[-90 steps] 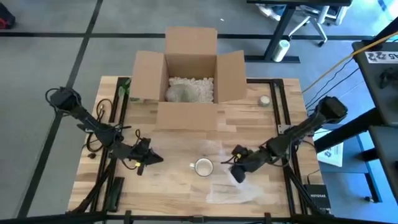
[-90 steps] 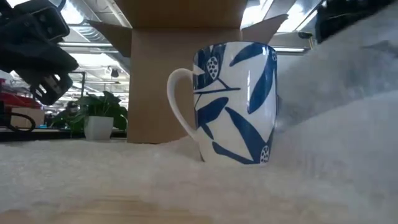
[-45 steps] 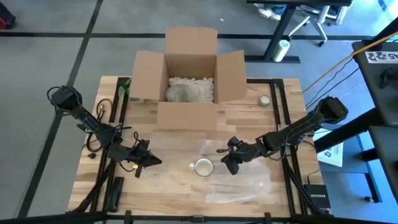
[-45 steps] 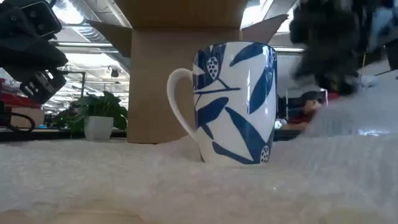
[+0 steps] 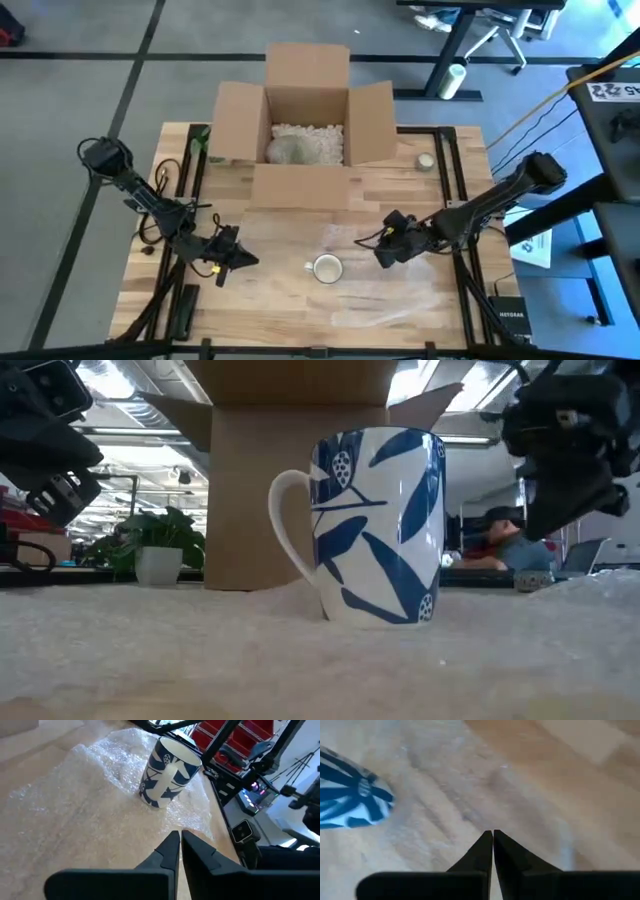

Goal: Wrap mug
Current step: Wrap the blue mug with the bubble wrap

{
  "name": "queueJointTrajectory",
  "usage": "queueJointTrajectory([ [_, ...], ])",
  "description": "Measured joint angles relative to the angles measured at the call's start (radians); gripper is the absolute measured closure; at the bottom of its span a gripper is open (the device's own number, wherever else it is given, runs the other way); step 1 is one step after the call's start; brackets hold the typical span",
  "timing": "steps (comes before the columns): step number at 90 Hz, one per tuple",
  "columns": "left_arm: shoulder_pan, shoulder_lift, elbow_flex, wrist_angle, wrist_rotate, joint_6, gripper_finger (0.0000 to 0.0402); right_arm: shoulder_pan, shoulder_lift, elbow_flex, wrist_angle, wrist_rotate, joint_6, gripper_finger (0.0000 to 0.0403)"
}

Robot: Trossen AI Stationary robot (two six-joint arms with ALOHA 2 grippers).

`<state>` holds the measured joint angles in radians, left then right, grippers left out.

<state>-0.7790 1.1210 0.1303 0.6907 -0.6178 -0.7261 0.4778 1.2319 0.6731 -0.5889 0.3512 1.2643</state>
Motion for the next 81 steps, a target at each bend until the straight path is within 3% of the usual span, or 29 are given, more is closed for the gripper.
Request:
queueJointTrajectory([
  [21, 0.0, 0.0, 0.0, 0.0, 0.0, 0.025, 0.0402, 0.115, -0.181, 0.011, -0.104, 0.122, -0.003, 0.0403],
  [36, 0.0, 0.0, 0.0, 0.001, 0.0, 0.027, 0.0402, 0.25, -0.314, -0.058, -0.162, 0.225, 0.13, 0.0403],
  [55, 0.0, 0.0, 0.0, 0.002, 0.0, 0.027, 0.0402, 0.343, -0.386, -0.153, -0.166, 0.194, 0.25, 0.0402],
  [81, 0.0, 0.0, 0.0, 0.002, 0.0, -0.004, 0.0402, 0.339, -0.376, -0.153, -0.234, -0.001, 0.205, 0.0384],
])
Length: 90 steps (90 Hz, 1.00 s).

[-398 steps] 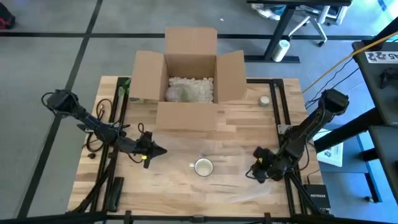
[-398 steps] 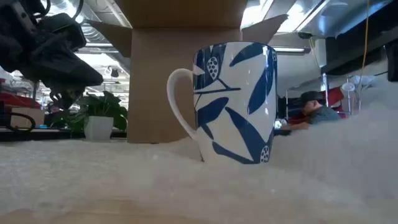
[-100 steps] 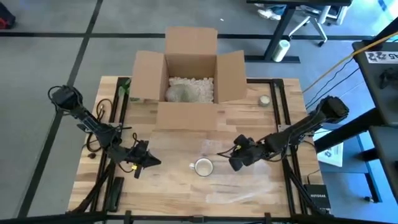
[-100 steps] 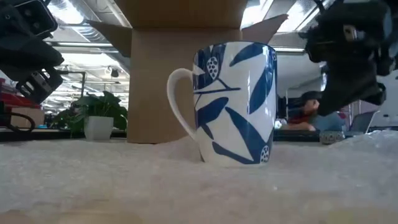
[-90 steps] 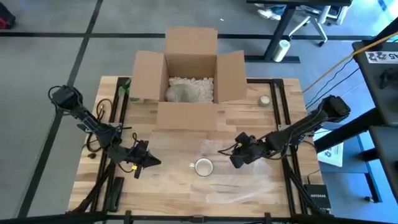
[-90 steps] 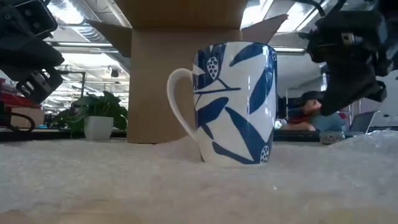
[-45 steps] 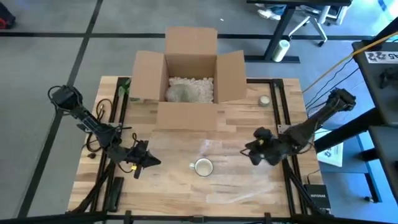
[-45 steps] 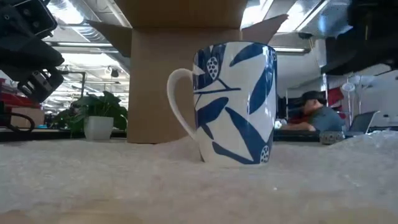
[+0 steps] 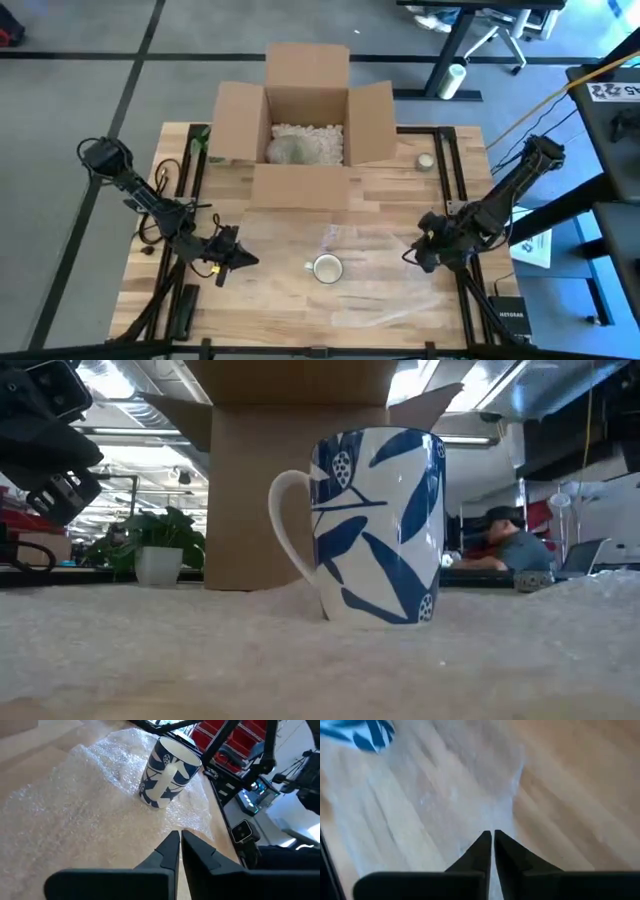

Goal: Wrap mug
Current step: Wrap the blue mug with the bubble wrap

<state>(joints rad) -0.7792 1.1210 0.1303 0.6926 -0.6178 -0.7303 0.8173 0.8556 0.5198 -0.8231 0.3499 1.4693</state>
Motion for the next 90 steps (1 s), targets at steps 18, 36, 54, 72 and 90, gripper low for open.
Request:
queueJointTrajectory([
  [18, 0.0, 0.0, 0.0, 0.0, -0.008, -0.003, 0.0402, 0.0, 0.009, -0.003, -0.025, -0.048, -0.005, 0.0316],
  [36, 0.001, 0.0, 0.0, -0.001, -0.015, -0.013, 0.0402, 0.0, 0.054, -0.073, 0.055, -0.159, 0.038, 0.0273],
  [54, 0.001, 0.0, 0.0, 0.0, -0.016, -0.022, 0.0402, 0.001, 0.105, -0.097, 0.147, -0.161, 0.044, 0.0268],
  [72, 0.001, 0.0, 0.0, 0.0, -0.018, -0.029, 0.0402, 0.001, 0.202, -0.146, 0.344, -0.213, 0.045, 0.0274],
  [90, 0.001, 0.0, 0.0, 0.0, -0.018, -0.029, 0.0402, 0.001, 0.283, -0.146, 0.594, -0.157, -0.08, 0.0388],
])
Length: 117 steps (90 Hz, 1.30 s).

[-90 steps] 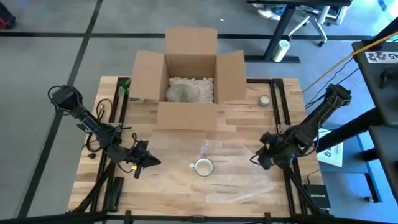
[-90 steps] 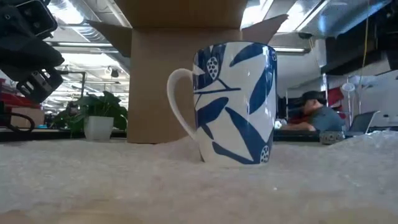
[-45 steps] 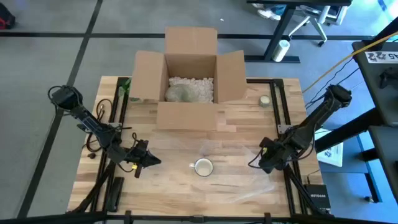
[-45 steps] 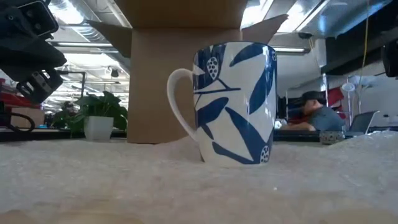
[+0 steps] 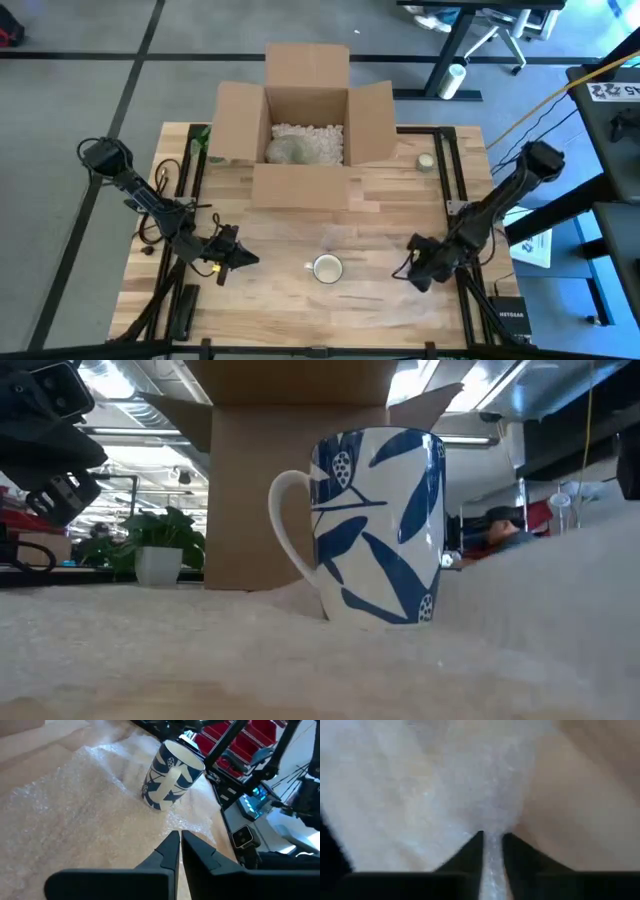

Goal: Wrap mug
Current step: Wrap the blue mug with the bubble wrap

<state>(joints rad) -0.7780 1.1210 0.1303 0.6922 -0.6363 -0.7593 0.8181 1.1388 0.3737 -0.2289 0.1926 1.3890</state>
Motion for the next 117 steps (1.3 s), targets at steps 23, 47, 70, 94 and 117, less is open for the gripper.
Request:
queueJointTrajectory([
  [23, 0.0, 0.0, 0.0, 0.003, 0.0, -0.004, 0.0402, -0.019, 0.012, 0.0, 0.278, 0.252, -0.171, 0.0401],
  [47, 0.0, 0.0, 0.0, 0.003, 0.0, -0.004, 0.0402, -0.142, 0.011, 0.066, 0.603, 0.266, -0.516, 0.0402],
  [70, 0.0, 0.0, 0.0, 0.001, 0.0, -0.001, 0.0402, -0.3, 0.15, 0.256, 0.492, 0.113, -0.657, 0.0403],
  [94, -0.001, 0.0, 0.0, 0.001, 0.0, -0.004, 0.0402, -0.453, 0.45, 0.461, 0.533, -0.147, -0.726, 0.0403],
  [117, -0.025, 0.0, 0.0, 0.0, 0.0, -0.004, 0.0402, -0.495, 0.607, 0.637, 0.51, -0.327, -0.81, 0.0387],
])
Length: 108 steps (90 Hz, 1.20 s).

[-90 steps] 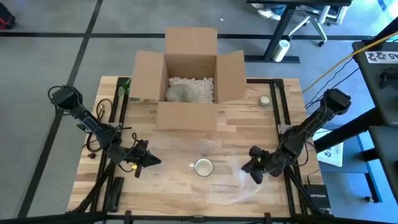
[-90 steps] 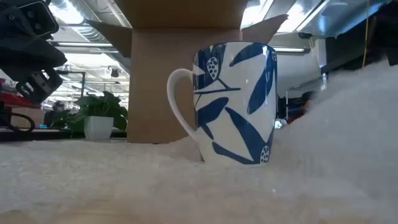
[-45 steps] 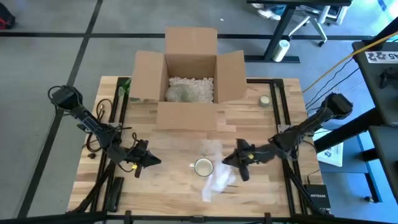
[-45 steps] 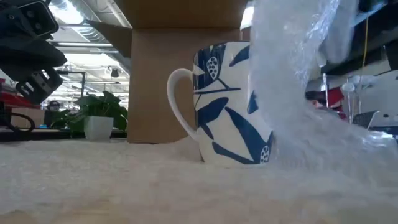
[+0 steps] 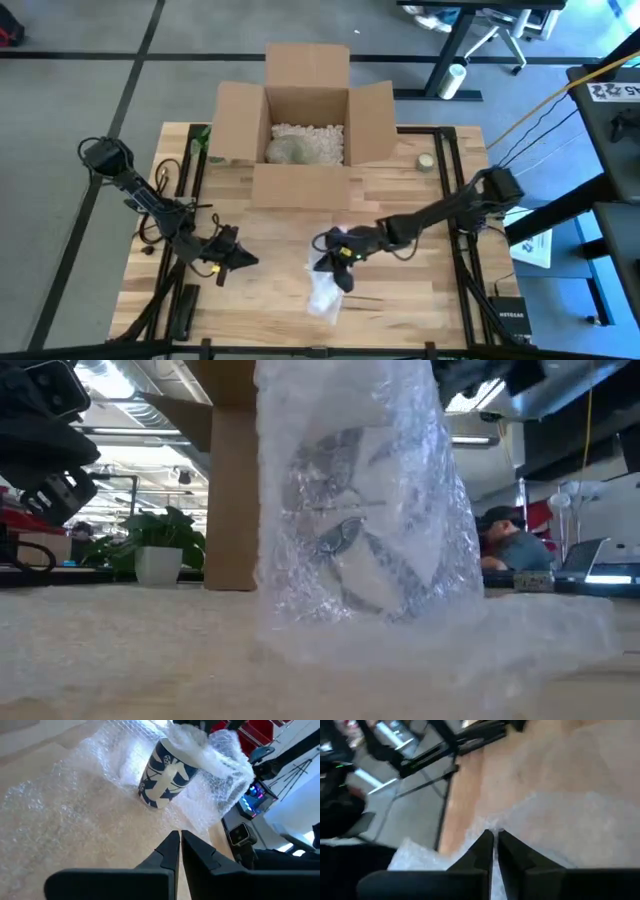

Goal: Wrap mug
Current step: Wrap the blue mug with the bubble wrap

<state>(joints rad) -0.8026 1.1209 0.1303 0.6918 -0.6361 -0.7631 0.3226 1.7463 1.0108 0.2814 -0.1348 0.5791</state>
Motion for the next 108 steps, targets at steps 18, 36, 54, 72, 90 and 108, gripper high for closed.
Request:
queueJointTrajectory([
  [18, -0.023, 0.0, 0.0, 0.0, 0.0, 0.0, 0.0402, 0.001, 0.001, 0.073, -0.206, -0.022, -0.011, 0.0349],
  [36, -0.024, 0.0, 0.0, 0.001, -0.011, 0.0, 0.0402, 0.004, -0.004, 0.173, -0.478, 0.012, -0.032, 0.0364],
  [54, -0.023, 0.0, 0.0, 0.001, -0.022, -0.014, 0.0402, 0.004, -0.003, 0.224, -0.591, 0.028, -0.042, 0.0397],
  [72, -0.019, 0.0, 0.0, 0.0, -0.031, -0.024, 0.0402, 0.004, 0.008, 0.256, -0.727, 0.057, -0.037, 0.0401],
  [90, -0.018, 0.0, 0.0, -0.011, -0.051, -0.041, 0.0402, -0.005, 0.023, 0.29, -0.728, 0.064, -0.041, 0.0402],
  [108, -0.017, 0.0, 0.0, -0.043, -0.075, -0.059, 0.0402, -0.019, 0.139, 0.39, -0.799, 0.007, -0.066, 0.0402],
])
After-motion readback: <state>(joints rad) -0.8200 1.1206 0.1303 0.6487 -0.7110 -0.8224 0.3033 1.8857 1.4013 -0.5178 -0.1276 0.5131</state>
